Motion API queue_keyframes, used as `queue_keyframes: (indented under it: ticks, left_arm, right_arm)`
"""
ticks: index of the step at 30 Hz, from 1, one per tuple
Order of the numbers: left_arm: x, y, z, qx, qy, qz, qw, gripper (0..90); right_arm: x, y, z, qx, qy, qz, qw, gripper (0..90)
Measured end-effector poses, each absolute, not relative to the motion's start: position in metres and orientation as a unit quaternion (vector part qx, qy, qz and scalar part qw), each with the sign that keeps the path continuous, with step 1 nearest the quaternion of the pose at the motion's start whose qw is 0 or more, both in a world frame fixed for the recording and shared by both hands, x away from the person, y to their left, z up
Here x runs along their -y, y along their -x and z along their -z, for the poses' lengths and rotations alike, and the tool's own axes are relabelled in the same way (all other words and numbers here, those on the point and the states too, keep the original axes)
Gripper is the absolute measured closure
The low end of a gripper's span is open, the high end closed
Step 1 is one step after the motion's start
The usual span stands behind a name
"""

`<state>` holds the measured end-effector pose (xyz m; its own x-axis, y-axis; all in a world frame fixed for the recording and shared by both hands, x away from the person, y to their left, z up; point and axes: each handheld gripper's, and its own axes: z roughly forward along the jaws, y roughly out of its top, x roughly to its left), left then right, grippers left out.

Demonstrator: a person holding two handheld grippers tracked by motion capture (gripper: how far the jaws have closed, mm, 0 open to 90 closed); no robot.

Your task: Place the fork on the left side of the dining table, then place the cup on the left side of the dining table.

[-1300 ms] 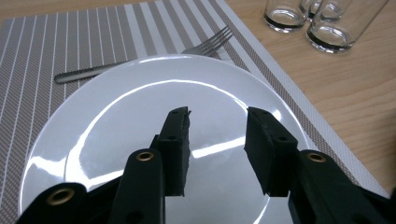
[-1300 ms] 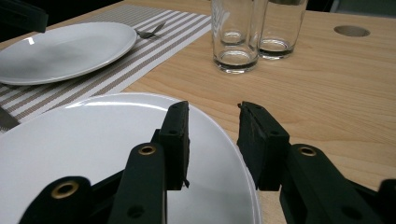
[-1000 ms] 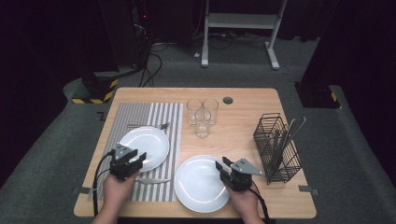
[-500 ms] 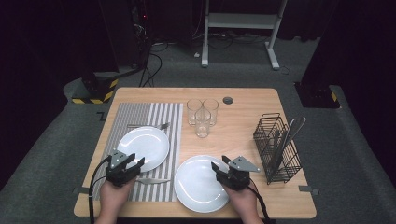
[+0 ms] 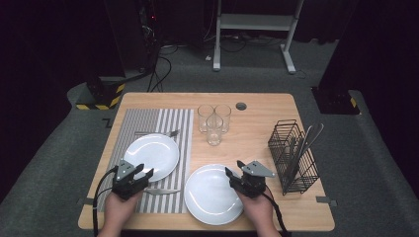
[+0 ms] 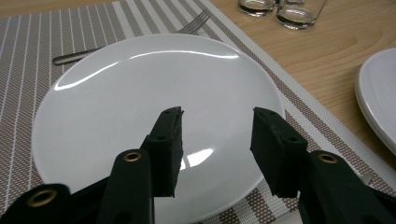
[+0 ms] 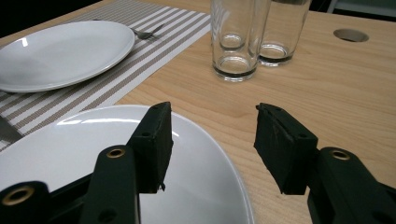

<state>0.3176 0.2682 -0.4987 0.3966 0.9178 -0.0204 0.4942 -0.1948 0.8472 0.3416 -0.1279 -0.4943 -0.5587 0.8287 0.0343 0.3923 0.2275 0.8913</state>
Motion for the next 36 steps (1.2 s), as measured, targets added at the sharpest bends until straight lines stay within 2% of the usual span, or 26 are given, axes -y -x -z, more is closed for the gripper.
queue_keyframes:
  ticks: [7, 12, 21, 28, 36]
  left_arm:
    - [-0.268, -0.316, 0.498, -0.478, -0.73, -0.257, 0.416, 53.8]
    - [-0.271, -0.317, 0.497, -0.481, -0.725, -0.255, 0.423, 53.1]
    - [-0.273, -0.317, 0.5, -0.488, -0.723, -0.244, 0.423, 45.8]
    - [-0.275, -0.319, 0.498, -0.484, -0.722, -0.233, 0.436, 43.2]
    - [-0.277, -0.317, 0.497, -0.483, -0.722, -0.233, 0.437, 41.8]
  right_arm:
    - [0.12, -0.343, 0.483, -0.752, -0.403, -0.457, 0.251, 42.6]
    - [0.113, -0.345, 0.477, -0.76, -0.398, -0.45, 0.248, 42.2]
    - [0.105, -0.348, 0.474, -0.757, -0.399, -0.454, 0.248, 37.5]
    - [0.104, -0.354, 0.474, -0.748, -0.41, -0.459, 0.246, 31.2]
    - [0.094, -0.365, 0.476, -0.752, -0.413, -0.451, 0.246, 30.1]
